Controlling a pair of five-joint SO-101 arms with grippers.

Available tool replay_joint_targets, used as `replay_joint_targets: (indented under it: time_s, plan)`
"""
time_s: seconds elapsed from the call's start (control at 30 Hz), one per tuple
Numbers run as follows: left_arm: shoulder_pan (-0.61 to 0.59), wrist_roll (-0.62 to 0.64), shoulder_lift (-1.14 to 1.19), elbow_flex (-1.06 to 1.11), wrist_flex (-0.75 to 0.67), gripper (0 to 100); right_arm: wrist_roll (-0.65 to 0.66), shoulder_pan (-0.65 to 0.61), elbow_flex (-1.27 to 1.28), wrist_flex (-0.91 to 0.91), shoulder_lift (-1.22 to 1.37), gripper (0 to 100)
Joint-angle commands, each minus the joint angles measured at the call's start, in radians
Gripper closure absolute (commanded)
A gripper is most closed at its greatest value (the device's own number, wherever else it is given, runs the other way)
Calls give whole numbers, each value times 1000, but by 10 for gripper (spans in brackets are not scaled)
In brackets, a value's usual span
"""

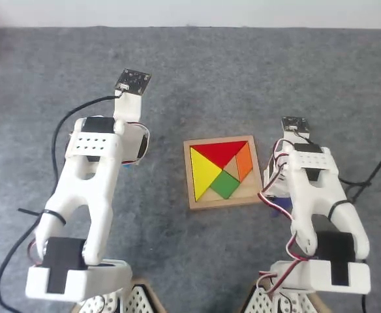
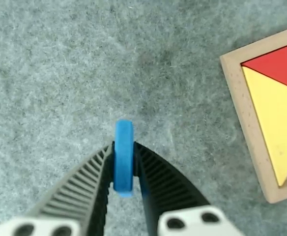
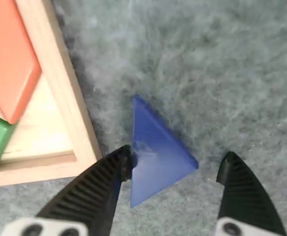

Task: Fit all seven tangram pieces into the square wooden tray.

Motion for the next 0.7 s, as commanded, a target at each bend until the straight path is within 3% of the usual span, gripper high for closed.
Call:
replay_joint_targets:
  time_s: [0.0, 0.1, 0.47, 0.67]
  plan:
    - [-9, -9, -55, -2, -11, 987, 40, -4, 6, -1, -7, 703]
    - [-8, -9, -55, -2, -11, 987, 176, -44, 9, 4, -7, 703]
    - [-9, -9, -55, -1, -14, 987, 189, -45, 11, -5, -7, 712]
    - [-9, -9, -55, -1, -15, 987, 187, -45, 11, 13, -7, 883]
